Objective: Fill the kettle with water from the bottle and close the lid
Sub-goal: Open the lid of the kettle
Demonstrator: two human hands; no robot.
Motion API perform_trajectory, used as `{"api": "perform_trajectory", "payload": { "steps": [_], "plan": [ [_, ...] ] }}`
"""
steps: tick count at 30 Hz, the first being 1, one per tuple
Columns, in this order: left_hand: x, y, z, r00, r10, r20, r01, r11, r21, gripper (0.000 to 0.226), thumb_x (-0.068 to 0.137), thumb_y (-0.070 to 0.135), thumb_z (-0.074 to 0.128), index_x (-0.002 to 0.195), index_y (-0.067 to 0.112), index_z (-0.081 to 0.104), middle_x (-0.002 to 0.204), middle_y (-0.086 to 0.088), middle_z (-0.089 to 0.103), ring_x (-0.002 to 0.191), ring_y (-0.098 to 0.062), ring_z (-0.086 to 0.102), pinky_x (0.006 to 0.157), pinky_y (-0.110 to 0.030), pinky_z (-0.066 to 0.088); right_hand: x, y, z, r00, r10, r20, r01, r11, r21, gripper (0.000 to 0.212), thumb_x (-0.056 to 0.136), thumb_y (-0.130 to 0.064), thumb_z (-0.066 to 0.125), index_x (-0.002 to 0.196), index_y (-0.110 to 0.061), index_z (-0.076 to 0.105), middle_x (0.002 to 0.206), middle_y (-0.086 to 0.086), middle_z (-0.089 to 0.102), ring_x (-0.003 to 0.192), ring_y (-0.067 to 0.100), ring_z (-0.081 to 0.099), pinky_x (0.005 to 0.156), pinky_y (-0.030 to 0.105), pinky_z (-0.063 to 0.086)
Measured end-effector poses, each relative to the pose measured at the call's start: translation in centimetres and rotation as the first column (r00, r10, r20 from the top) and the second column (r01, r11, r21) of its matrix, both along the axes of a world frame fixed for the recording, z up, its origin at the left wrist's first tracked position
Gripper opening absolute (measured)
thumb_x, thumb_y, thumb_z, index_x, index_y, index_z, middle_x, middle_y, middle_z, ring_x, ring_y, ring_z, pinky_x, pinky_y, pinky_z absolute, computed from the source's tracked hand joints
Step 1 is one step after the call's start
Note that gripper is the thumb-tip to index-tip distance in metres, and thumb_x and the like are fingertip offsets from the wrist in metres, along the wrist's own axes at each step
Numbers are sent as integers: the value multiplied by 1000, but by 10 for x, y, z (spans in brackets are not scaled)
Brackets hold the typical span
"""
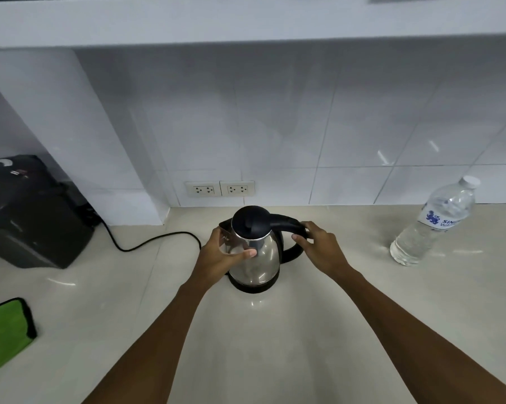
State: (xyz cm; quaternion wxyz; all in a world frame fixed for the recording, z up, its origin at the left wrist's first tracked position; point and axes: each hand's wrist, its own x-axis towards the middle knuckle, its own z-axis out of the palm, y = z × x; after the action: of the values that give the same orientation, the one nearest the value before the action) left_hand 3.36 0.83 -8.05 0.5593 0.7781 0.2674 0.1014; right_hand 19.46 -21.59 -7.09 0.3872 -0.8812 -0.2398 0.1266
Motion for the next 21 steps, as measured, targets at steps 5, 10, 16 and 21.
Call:
{"api": "perform_trajectory", "payload": {
  "steps": [5,10,16,21],
  "plan": [
    [-20,-11,21,997,-7,74,6,1000,10,78,55,64,94,120,49,55,116,44,64,114,24,55,96,-15,45,-23,-12,22,998,-33,46,32,999,30,38,100,-38,63,132,-19,59,116,9,74,114,32,67,94,43,54],
    [-57,-26,31,993,-39,108,37,999,19,76,57,64,95,120,54,54,125,32,65,120,18,53,94,-14,44,-64,-32,33,996,-61,64,61,998,16,37,99,-39,63,131,-21,60,117,8,75,116,31,66,97,45,53],
    [-115,-50,17,996,-60,72,60,998,10,80,64,59,96,130,48,52,124,32,64,115,20,54,90,-11,45,-127,-58,20,996,-89,18,89,996,1,36,99,-40,63,131,-23,60,116,10,75,112,32,67,91,40,52],
    [-151,-69,-2,998,-54,36,54,998,-12,81,67,52,98,133,42,51,122,31,63,111,21,55,87,-7,45,-166,-74,2,995,-97,-12,96,995,-20,36,100,-38,62,132,-22,59,118,7,74,117,30,65,97,44,52]
  ]
}}
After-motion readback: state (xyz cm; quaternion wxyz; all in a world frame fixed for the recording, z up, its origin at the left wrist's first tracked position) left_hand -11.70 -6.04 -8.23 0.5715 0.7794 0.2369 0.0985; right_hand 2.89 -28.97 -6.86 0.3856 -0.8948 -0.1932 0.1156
